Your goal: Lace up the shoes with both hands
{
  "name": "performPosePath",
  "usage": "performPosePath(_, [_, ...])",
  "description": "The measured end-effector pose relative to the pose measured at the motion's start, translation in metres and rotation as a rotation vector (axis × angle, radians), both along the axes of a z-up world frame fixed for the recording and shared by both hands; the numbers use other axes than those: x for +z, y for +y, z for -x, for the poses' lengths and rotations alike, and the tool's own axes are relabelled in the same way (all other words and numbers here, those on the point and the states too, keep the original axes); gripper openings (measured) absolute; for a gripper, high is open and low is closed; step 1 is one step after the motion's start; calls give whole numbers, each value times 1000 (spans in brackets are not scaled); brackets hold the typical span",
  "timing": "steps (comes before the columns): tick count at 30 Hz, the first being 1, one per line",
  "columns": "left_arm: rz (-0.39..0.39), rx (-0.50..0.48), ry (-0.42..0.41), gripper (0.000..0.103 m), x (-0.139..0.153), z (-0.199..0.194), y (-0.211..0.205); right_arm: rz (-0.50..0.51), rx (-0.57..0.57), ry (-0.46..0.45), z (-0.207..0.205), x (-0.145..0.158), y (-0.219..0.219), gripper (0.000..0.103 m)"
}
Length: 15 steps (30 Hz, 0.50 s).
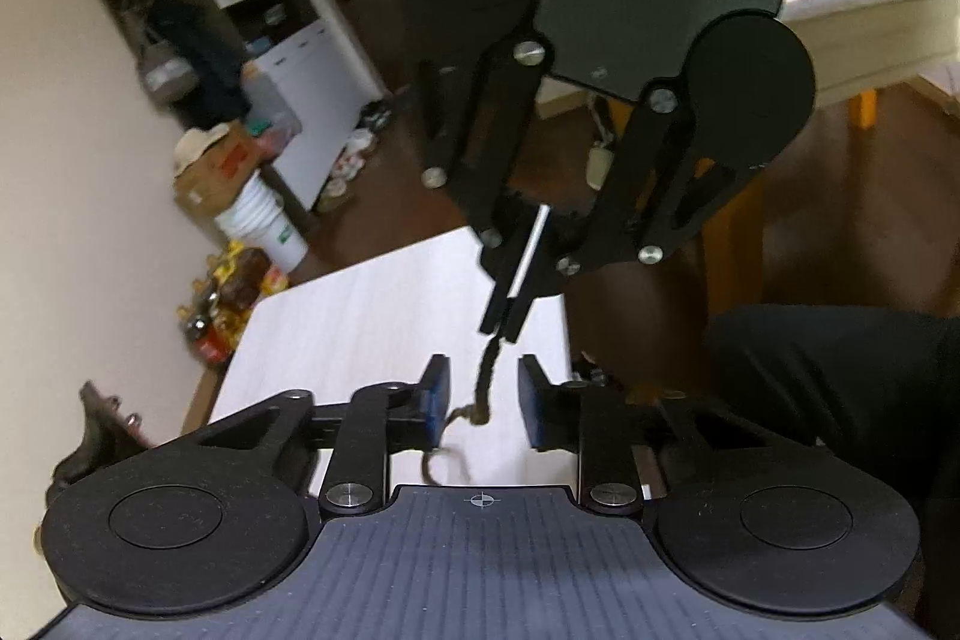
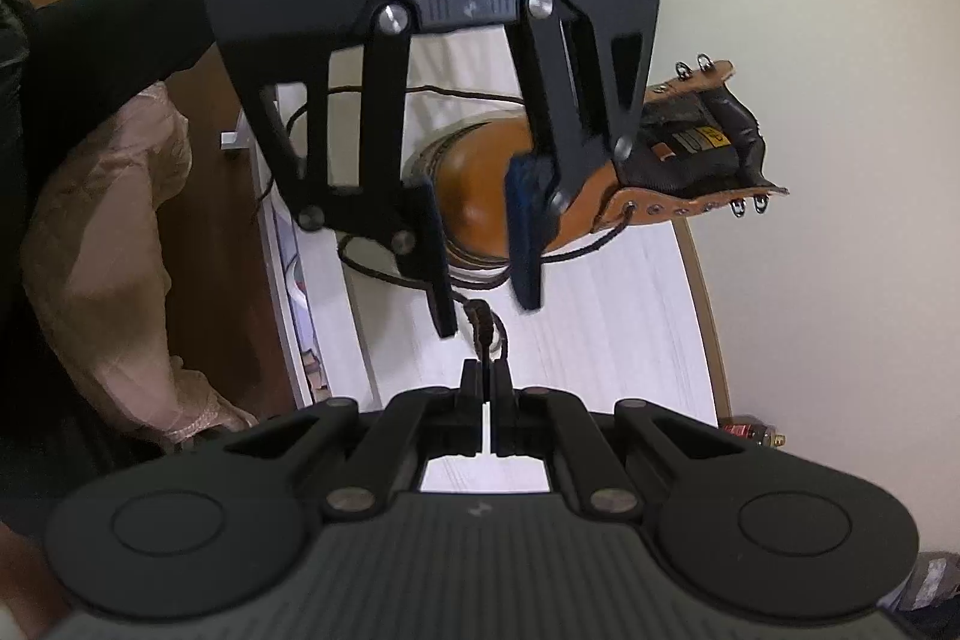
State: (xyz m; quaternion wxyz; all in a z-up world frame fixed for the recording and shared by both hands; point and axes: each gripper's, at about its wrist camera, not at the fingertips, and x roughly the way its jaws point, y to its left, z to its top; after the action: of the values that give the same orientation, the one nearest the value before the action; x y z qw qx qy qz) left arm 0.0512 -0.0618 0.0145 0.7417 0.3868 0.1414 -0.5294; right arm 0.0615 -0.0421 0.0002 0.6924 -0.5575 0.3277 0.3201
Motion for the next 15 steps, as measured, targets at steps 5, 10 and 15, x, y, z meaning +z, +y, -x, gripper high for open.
performPosePath(5, [10, 12, 28, 4, -10, -1, 3, -2, 10, -5, 2, 0, 1, 3])
performPosePath(10, [200, 191, 175, 3, -6, -19, 24, -72, -25, -53, -2, 2, -4, 14])
performPosePath(15, [458, 456, 365, 3, -3, -43, 65, -287, -148, -103, -6, 3, -15, 20])
